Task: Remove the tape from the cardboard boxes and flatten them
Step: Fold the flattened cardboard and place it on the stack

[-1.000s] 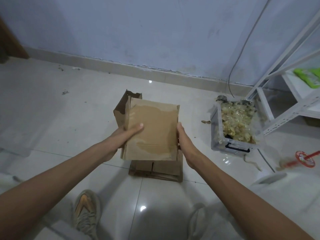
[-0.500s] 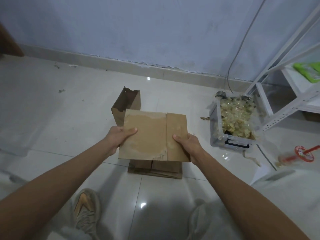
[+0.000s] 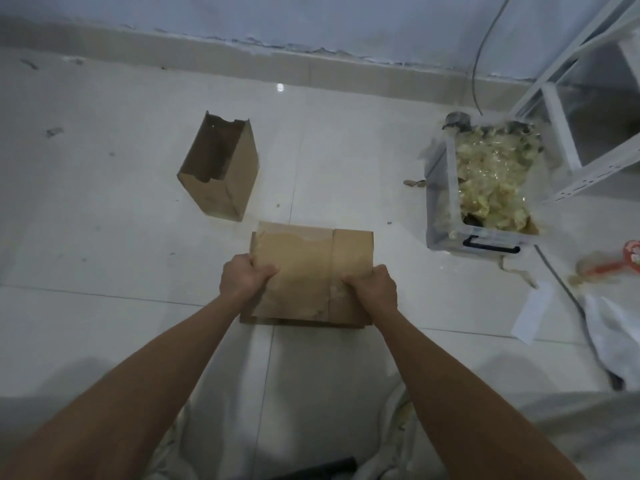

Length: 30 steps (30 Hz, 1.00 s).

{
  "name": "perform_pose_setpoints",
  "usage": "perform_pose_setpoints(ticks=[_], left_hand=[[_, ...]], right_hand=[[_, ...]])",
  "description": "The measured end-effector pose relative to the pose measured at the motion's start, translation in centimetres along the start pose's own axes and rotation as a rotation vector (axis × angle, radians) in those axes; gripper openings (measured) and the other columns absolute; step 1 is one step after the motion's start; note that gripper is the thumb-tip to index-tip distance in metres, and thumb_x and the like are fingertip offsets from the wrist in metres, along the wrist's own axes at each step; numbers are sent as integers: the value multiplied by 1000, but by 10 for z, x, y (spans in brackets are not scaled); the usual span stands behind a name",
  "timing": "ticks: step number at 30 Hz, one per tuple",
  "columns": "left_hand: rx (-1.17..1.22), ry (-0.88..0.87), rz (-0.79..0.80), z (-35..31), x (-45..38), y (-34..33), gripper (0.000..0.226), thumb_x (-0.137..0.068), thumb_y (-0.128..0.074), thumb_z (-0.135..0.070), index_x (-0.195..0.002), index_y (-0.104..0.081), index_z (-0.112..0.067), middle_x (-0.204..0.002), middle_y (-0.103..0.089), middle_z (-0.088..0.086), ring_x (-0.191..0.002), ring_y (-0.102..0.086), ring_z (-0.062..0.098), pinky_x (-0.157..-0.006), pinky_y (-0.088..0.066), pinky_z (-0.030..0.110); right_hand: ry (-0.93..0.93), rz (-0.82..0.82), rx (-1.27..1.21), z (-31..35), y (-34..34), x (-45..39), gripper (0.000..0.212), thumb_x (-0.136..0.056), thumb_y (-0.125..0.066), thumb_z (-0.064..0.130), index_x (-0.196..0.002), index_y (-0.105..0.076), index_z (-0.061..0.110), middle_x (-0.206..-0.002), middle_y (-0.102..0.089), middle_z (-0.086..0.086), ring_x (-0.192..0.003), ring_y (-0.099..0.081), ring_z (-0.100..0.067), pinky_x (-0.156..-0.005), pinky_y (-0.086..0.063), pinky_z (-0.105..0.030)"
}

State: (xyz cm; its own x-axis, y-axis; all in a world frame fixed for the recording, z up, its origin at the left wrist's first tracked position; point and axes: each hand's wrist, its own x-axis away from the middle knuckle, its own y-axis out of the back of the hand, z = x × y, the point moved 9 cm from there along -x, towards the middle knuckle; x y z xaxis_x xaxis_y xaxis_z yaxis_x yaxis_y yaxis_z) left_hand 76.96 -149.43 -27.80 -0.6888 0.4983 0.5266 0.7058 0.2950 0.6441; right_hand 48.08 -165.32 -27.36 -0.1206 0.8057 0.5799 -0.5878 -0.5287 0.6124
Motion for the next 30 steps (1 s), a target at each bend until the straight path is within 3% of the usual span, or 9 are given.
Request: perform_pose_setpoints(ticks=[3,8,13,18,22,26,30], left_hand=[[-72,12,-9,11,-20,-7,57,-78,-79,-60,-105,-71,-11,-97,-72,8,-89,-68,30,-79,-59,43],[-191,28,27,35,-43,-24,73,-68,-73,-74,-99,-62,-8,-99,-65,12,-89,-67,34,-79,-60,49],[-192,97,-28,38,-49,-22,86,-74,-88,-55,-130,-43,-8,-130,-52,16,-116,-58,40,-95,-54,55],[-168,158,55,57,-64,-37,87,-76,-85,-58,-134,-47,-6,-133,-55,17,-121,-58,39,-100,-53,53],[-112,216,115,62,-72,-42,91,-74,-90,-51,-137,-40,-8,-136,-53,18,-124,-56,39,-102,-52,51],[-103,313,198,62,-86,-45,107,-66,-96,-44,-144,-34,-7,-142,-51,18,-127,-55,40,-102,-54,52],[-68,340,203,65,-95,-48,113,-54,-101,-44,-141,-40,-8,-137,-57,15,-122,-60,37,-98,-58,49]], right_hand=[[-29,36,30,2,-13,-19,86,-77,-85,58,-134,-44,8,-129,-61,-13,-118,-62,-36,-91,-54,-44],[-76,24,208,-5,-32,-36,101,-75,-84,64,-143,-36,6,-140,-53,-19,-127,-57,-39,-91,-49,-43],[-175,144,197,-18,-46,-53,127,-70,-84,71,-155,-15,8,-155,-37,-24,-139,-47,-43,-109,-46,-53],[-183,133,211,-23,-56,-54,123,-76,-80,70,-158,-12,9,-158,-31,-23,-143,-39,-44,-110,-41,-55],[-257,171,163,-26,-57,-61,127,-74,-85,65,-160,-10,9,-161,-26,-22,-148,-33,-43,-116,-37,-56],[-278,204,165,-28,-56,-66,130,-72,-87,64,-161,-10,9,-163,-25,-22,-149,-32,-43,-119,-36,-56],[-272,220,154,-31,-59,-74,129,-70,-88,66,-160,-15,8,-161,-27,-21,-147,-34,-42,-119,-37,-55]])
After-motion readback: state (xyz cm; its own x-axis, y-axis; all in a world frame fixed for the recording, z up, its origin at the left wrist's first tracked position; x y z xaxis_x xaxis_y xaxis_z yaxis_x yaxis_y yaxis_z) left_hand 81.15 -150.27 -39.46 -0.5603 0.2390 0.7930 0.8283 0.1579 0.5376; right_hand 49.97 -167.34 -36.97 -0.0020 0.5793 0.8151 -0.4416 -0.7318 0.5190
